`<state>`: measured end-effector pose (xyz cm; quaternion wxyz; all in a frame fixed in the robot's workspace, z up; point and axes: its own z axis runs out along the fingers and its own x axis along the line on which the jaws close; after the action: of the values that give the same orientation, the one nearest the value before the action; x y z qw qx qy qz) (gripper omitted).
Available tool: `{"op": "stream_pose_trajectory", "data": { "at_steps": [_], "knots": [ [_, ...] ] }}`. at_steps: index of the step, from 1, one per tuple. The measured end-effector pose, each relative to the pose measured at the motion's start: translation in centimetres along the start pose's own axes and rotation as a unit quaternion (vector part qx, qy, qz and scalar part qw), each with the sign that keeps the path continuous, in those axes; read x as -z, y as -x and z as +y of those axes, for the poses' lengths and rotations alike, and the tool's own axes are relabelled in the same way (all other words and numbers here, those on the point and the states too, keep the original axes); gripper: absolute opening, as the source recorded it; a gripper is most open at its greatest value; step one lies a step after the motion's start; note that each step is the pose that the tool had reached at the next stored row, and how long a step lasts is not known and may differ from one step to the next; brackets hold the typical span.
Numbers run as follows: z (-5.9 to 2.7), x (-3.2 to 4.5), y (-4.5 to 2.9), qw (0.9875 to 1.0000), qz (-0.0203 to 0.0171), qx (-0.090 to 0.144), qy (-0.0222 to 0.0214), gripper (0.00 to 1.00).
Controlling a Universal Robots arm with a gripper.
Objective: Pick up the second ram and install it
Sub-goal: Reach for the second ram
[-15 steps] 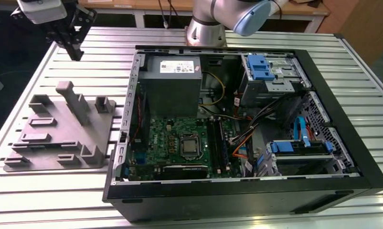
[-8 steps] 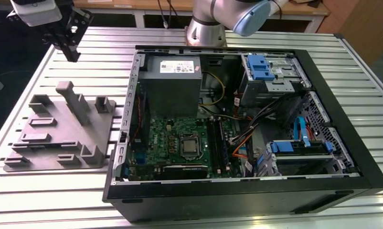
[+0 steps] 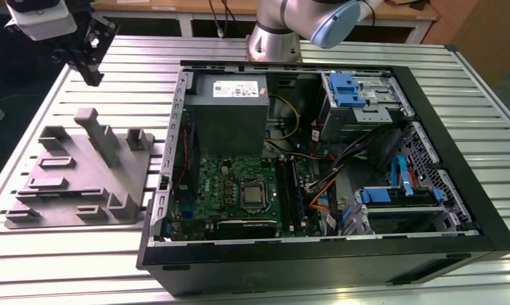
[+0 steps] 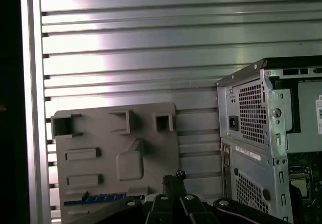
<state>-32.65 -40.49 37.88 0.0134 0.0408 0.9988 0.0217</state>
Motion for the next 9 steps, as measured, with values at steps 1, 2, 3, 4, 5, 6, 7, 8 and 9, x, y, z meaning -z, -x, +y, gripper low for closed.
{"op": "stream_pose_trajectory", "data": {
  "at_steps": [1,2,3,4,5,6,7,8,9],
  "knots": [
    [-0.06,-0.03,-0.06,1.0000,0.0001,0.000,-0.0001,0.07],
    [-0.12,-0.06,-0.11,1.0000,0.0001,0.000,-0.0001,0.07],
    [-0.18,-0.10,-0.17,1.0000,0.0000,0.000,0.0000,0.07],
    [-0.24,-0.13,-0.23,1.0000,0.0000,0.000,0.0000,0.07],
    [-0.31,-0.17,-0.30,1.0000,0.0000,0.000,0.0000,0.07],
    [-0.37,-0.21,-0.36,1.0000,0.0000,0.000,0.0000,0.07],
    [-0.43,-0.25,-0.43,1.0000,0.0000,0.000,0.0000,0.07],
    [-0.49,-0.29,-0.49,1.0000,0.0000,0.000,0.0000,0.07],
    [-0.56,-0.33,-0.56,1.0000,0.0000,0.000,0.0000,0.07]
  ]
}}
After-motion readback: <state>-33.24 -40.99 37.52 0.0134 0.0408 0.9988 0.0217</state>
